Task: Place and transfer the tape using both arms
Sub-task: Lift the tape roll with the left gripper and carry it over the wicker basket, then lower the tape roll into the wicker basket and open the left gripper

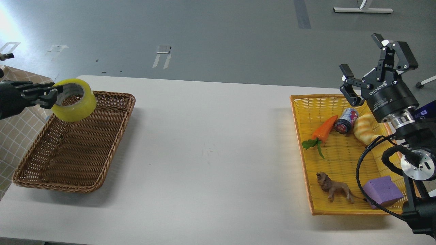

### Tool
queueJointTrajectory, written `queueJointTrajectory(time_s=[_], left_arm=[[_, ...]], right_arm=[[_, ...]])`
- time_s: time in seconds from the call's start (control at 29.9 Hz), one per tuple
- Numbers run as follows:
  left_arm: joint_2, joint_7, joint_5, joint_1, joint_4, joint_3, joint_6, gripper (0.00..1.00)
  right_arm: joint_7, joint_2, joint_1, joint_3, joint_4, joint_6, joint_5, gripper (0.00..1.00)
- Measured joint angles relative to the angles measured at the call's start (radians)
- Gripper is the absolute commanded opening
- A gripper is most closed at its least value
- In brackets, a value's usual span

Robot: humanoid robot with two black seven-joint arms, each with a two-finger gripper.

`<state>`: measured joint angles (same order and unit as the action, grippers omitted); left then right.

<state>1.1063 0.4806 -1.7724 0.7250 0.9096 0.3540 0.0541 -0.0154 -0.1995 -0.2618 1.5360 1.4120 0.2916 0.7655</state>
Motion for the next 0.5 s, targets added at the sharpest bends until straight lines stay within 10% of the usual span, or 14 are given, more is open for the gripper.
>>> queueJointTrajectory(time_s=[0.5], left_arm=[[-0.044,0.008,0.027,-0.151,-0.037,0.000,-0.092,0.01]], right_arm=[[-0.003,0.001,0.014,-0.007,0.000,0.000,0.003,1.00]])
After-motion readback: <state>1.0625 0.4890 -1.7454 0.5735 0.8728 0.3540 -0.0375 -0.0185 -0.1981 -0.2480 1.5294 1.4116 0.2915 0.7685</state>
